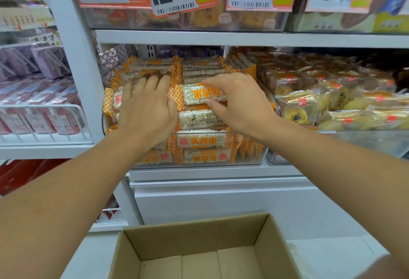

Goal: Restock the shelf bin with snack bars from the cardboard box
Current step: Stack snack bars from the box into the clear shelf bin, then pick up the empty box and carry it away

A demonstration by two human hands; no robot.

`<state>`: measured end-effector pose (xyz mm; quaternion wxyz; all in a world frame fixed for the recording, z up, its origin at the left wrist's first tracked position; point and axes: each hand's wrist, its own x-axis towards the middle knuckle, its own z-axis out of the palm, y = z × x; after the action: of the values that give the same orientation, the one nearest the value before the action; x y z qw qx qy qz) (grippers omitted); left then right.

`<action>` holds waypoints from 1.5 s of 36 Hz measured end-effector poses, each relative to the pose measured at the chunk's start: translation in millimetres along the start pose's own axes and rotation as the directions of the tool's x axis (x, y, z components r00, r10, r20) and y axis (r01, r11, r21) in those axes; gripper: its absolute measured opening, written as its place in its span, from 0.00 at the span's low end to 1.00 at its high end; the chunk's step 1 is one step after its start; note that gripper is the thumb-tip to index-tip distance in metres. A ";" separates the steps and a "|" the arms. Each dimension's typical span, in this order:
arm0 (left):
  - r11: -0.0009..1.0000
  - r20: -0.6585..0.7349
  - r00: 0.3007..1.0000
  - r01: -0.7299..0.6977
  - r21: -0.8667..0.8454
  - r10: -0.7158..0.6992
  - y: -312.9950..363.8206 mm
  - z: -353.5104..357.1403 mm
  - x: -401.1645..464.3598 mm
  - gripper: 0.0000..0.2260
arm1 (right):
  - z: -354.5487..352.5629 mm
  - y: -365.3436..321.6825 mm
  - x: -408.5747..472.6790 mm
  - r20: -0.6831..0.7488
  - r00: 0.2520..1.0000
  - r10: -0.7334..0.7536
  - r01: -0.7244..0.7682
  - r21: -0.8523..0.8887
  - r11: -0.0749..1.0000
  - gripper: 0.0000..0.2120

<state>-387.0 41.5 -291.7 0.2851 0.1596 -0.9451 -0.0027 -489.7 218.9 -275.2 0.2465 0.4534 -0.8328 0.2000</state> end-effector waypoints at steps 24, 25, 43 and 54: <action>0.920 -0.419 0.875 -0.344 -0.185 0.243 3.8 -27.7 -17.3 0.08 | -8.2 -16.7 -27.9 -0.175 0.947 -0.268 0.287 0.093 0.953 0.12; 0.907 -0.425 0.870 -0.365 -0.212 0.251 9.5 -31.2 -20.9 0.07 | -10.8 -17.1 -31.6 -0.144 0.953 -0.267 0.284 0.114 0.952 0.12; 0.961 0.729 0.627 0.158 0.227 -0.275 7.0 -15.6 -243.6 0.19 | -16.3 -46.8 -231.6 0.925 0.299 0.236 -0.081 -0.221 0.972 0.32; 0.663 0.771 0.272 0.707 0.245 -0.575 -52.9 15.9 -300.1 0.47 | -31.5 -0.1 -285.5 0.808 -0.133 0.574 -0.734 -0.469 0.490 0.37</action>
<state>-143.7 80.9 -471.5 -0.1864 0.4861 -0.8138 -0.2584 -349.0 423.9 -419.1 -0.4394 0.0107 -0.8963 0.0581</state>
